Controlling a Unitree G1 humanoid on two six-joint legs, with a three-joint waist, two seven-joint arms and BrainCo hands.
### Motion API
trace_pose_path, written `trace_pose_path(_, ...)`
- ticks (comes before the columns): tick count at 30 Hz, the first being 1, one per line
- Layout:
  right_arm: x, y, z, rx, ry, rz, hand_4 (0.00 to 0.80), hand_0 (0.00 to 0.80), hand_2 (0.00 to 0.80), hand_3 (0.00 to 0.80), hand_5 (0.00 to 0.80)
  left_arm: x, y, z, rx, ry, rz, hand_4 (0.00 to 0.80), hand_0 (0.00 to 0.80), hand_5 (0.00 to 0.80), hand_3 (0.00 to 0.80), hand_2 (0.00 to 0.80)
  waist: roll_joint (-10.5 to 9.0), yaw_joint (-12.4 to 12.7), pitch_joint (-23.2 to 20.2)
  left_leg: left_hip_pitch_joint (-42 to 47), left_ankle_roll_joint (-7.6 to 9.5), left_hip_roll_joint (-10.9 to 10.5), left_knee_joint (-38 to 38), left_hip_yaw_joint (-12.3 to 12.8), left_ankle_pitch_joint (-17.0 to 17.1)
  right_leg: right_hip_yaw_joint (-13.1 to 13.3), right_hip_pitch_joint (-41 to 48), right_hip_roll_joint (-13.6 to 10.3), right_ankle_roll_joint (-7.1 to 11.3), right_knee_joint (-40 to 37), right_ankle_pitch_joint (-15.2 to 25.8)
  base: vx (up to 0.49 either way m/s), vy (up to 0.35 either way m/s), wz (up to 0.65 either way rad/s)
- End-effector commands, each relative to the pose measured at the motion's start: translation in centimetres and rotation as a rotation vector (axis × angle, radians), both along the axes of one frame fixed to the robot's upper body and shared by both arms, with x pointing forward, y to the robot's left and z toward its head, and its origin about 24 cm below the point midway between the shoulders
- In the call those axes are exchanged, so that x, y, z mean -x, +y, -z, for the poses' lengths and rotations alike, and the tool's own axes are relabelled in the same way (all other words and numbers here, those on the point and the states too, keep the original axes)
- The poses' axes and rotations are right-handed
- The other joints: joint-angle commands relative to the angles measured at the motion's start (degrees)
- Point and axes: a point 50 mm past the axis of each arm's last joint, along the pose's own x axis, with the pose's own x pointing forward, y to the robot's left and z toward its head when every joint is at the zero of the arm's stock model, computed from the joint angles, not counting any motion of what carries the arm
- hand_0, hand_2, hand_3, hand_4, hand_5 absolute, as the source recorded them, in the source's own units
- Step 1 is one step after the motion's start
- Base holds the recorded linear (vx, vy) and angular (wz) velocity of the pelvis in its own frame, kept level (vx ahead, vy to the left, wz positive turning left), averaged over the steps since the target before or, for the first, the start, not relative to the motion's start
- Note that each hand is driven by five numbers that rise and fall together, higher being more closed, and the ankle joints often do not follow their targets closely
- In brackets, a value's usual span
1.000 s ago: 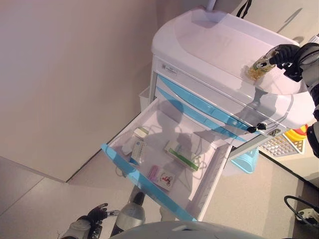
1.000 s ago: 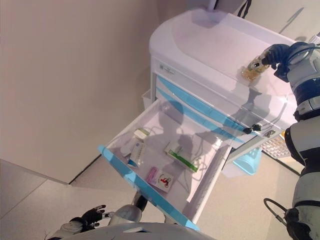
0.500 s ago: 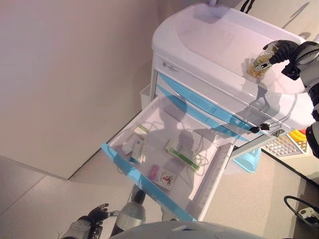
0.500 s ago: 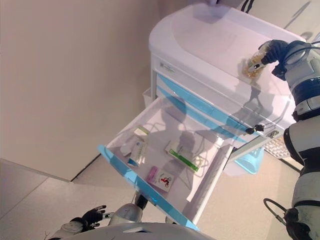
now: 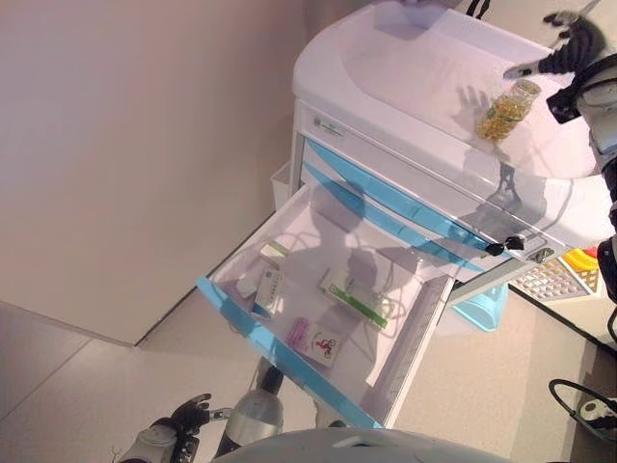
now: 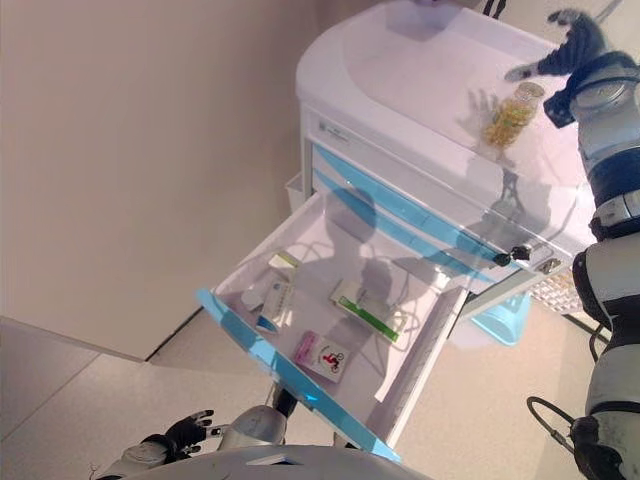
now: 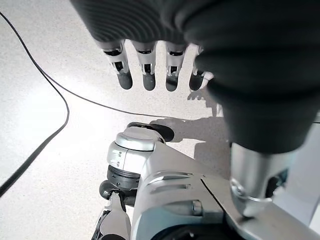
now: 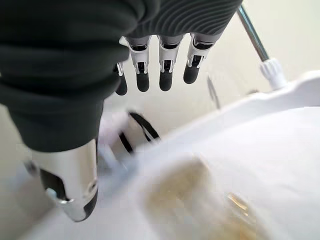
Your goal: Open the drawer and pick up the medicine
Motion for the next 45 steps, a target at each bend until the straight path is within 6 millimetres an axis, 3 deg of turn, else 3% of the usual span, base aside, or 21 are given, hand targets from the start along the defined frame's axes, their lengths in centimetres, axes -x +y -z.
trace_pose_path(1,3.3,0.2,-8.0,-0.033,-0.355,-0.046,0.000,0.000,0.000,0.000,0.000,1.1,0.7,0.0,-0.012,0.029,0.027,0.000,0.000,0.000,0.000,0.000,-1.23,-1.2,-2.5,1.9,-0.03,-0.7,0.0,1.5,-4.8,2.7,-1.5,-0.5,0.47,3.7,1.6,-0.007,-0.005,-0.03)
trace_pose_path(4,4.8,-0.3,-9.9,-0.149,-0.500,-0.072,0.000,0.000,0.000,0.000,0.000,1.6,0.8,0.2,-0.013,0.045,0.029,0.000,0.000,0.000,0.000,0.000,-0.99,-2.3,-3.5,2.7,-0.18,-0.7,0.0,2.5,-5.5,3.6,-1.2,-0.5,0.60,3.5,1.5,-0.008,0.001,-0.06)
trace_pose_path(8,6.5,-1.9,-11.0,-0.303,-0.662,-0.062,0.000,0.000,0.000,0.000,0.000,1.7,0.6,0.3,-0.004,0.062,0.045,0.000,0.000,0.000,0.000,0.000,-0.23,-4.2,-5.1,3.0,-0.10,-0.8,0.0,4.0,-5.9,4.6,-1.6,-0.8,0.97,3.3,1.8,-0.012,0.018,-0.11)
trace_pose_path(11,7.3,-3.5,-10.2,-0.441,-0.753,-0.024,0.000,0.000,0.000,0.000,0.000,1.4,0.1,0.4,0.009,0.074,0.068,0.000,0.000,0.000,0.000,0.000,0.73,-5.7,-6.0,3.6,-0.01,-0.8,0.0,5.4,-6.6,5.6,-1.7,-1.0,1.19,3.3,1.8,-0.004,0.016,-0.24)
trace_pose_path(14,7.1,-5.2,-7.4,-0.519,-0.755,0.042,0.000,0.000,0.000,0.000,0.000,1.0,-0.5,0.6,0.019,0.081,0.091,0.000,0.000,0.000,0.000,0.000,1.59,-7.3,-6.5,4.1,0.19,-0.7,0.0,6.6,-7.1,6.9,-2.1,-1.0,1.22,3.4,1.8,-0.010,0.017,-0.20)
trace_pose_path(17,6.4,-6.9,-1.8,-0.562,-0.659,0.116,0.000,0.000,0.000,0.000,0.000,0.5,-1.1,0.6,0.030,0.074,0.095,0.000,0.000,0.000,0.000,0.000,2.53,-9.0,-6.3,4.5,0.49,-0.6,0.0,8.1,-7.6,8.5,-2.5,-1.0,1.33,3.7,1.9,-0.024,0.020,-0.22)
trace_pose_path(22,6.4,-8.1,11.4,-0.613,-0.346,0.179,0.000,0.000,0.000,0.000,0.000,-0.3,-1.9,0.7,0.041,0.045,0.077,0.000,0.000,0.000,0.000,0.000,3.47,-12.0,-5.4,5.1,1.18,-0.2,0.0,10.6,-8.3,11.2,-3.5,-1.0,1.50,4.1,2.2,-0.033,0.009,-0.31)
trace_pose_path(24,7.4,-6.5,17.8,-0.620,-0.222,0.174,0.000,0.000,0.000,0.000,0.000,-0.5,-2.3,0.8,0.045,0.032,0.057,0.000,0.000,0.000,0.000,0.000,3.83,-13.5,-4.5,5.2,1.57,0.0,0.0,11.8,-8.5,12.1,-3.9,-1.0,1.52,4.2,2.4,-0.048,-0.021,-0.40)
trace_pose_path(27,9.3,-4.2,23.8,-0.629,-0.070,0.136,0.000,0.000,0.000,0.000,0.000,-0.4,-2.5,0.9,0.046,0.026,0.034,0.000,0.000,0.000,0.000,0.000,4.09,-15.3,-3.9,5.5,1.86,0.2,0.0,13.2,-8.8,13.2,-4.3,-0.9,1.56,4.1,2.8,-0.035,-0.027,-0.39)
trace_pose_path(28,10.7,-3.5,26.5,-0.646,0.009,0.122,0.000,0.000,0.000,0.000,0.000,-0.3,-2.6,0.9,0.047,0.023,0.022,0.000,0.000,0.000,0.000,0.000,4.22,-16.2,-3.7,5.7,1.99,0.3,0.0,13.9,-9.0,13.7,-4.4,-0.9,1.63,4.0,3.0,-0.019,-0.034,-0.37)
trace_pose_path(30,12.6,-2.0,29.9,-0.644,0.125,0.099,0.000,0.000,0.000,0.000,0.000,0.0,-2.5,0.9,0.046,0.020,0.009,0.000,0.000,0.000,0.000,0.000,4.40,-17.4,-3.7,5.8,2.03,0.4,0.0,15.1,-9.1,14.3,-4.5,-0.8,1.74,3.8,3.2,-0.013,-0.028,-0.23)
trace_pose_path(32,13.7,-1.2,32.0,-0.650,0.217,0.093,0.000,0.000,0.000,0.000,0.000,0.2,-2.4,0.9,0.045,0.017,-0.002,0.000,0.000,0.000,0.000,0.000,4.51,-18.1,-3.7,6.0,2.03,0.4,0.0,15.7,-9.1,14.6,-4.5,-0.7,1.80,3.6,3.3,-0.004,-0.019,-0.24)
trace_pose_path(33,14.9,-0.3,34.0,-0.672,0.292,0.101,0.000,0.000,0.000,0.000,0.000,0.3,-2.4,0.9,0.044,0.011,-0.009,0.000,0.000,0.000,0.000,0.000,4.63,-18.6,-3.6,6.1,2.05,0.4,0.0,16.1,-9.2,14.8,-4.6,-0.6,1.78,3.7,3.3,-0.005,-0.019,-0.29)
trace_pose_path(38,19.2,3.7,40.6,-0.679,0.587,0.073,0.000,0.000,0.000,0.000,0.000,0.5,-2.5,1.0,0.048,-0.015,-0.047,0.000,0.000,0.000,0.000,0.000,5.00,-19.6,-3.6,6.5,2.23,0.4,0.0,16.8,-9.3,15.2,-4.6,-0.4,1.77,3.7,3.2,0.009,-0.015,-0.13)
trace_pose_path(45,24.4,6.8,45.4,-0.608,0.898,0.003,0.000,0.000,0.000,0.000,0.000,0.0,-2.6,0.9,0.026,-0.041,-0.009,0.000,0.000,0.000,0.000,0.000,5.82,-20.3,-3.3,6.9,2.55,0.2,0.0,16.9,-9.0,15.5,-4.6,0.0,1.58,4.6,2.8,0.018,0.001,-0.09)
